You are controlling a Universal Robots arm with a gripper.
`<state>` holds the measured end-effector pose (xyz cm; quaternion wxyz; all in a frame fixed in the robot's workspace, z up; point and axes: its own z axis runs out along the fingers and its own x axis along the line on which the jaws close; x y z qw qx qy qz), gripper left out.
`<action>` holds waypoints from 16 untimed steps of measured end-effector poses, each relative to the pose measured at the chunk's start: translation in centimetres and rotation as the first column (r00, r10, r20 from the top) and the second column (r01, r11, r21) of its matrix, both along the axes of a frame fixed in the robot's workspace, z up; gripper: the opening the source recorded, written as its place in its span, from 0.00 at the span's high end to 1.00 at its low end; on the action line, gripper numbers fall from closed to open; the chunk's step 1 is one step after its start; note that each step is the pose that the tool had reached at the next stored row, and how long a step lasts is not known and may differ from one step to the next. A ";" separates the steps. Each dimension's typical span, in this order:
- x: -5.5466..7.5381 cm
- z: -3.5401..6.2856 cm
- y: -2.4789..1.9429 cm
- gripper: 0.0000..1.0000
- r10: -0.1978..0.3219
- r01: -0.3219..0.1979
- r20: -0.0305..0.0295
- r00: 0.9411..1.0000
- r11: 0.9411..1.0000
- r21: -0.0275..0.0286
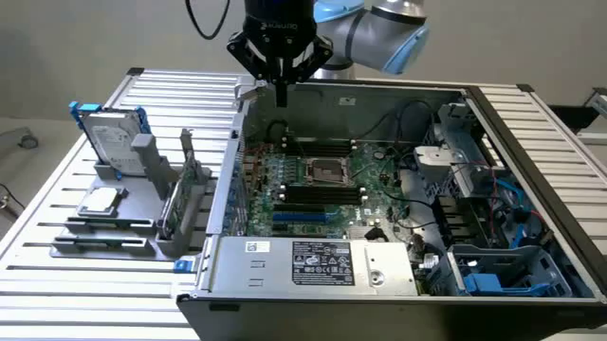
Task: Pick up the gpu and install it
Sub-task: 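Reach for the gpu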
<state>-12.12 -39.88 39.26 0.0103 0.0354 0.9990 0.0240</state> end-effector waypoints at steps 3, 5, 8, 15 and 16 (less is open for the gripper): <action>0.0 0.00 0.00 0.89 0.000 0.000 0.000 1.000 1.000 0.000; 0.0 0.00 0.00 0.89 0.000 0.000 0.000 1.000 1.000 0.000; 0.0 0.00 0.00 0.89 0.000 0.000 0.000 1.000 1.000 0.000; -0.3 -0.01 0.00 0.89 0.000 0.000 -0.005 1.000 1.000 0.000; -0.5 -0.01 0.00 0.89 0.000 0.000 -0.014 1.000 1.000 0.000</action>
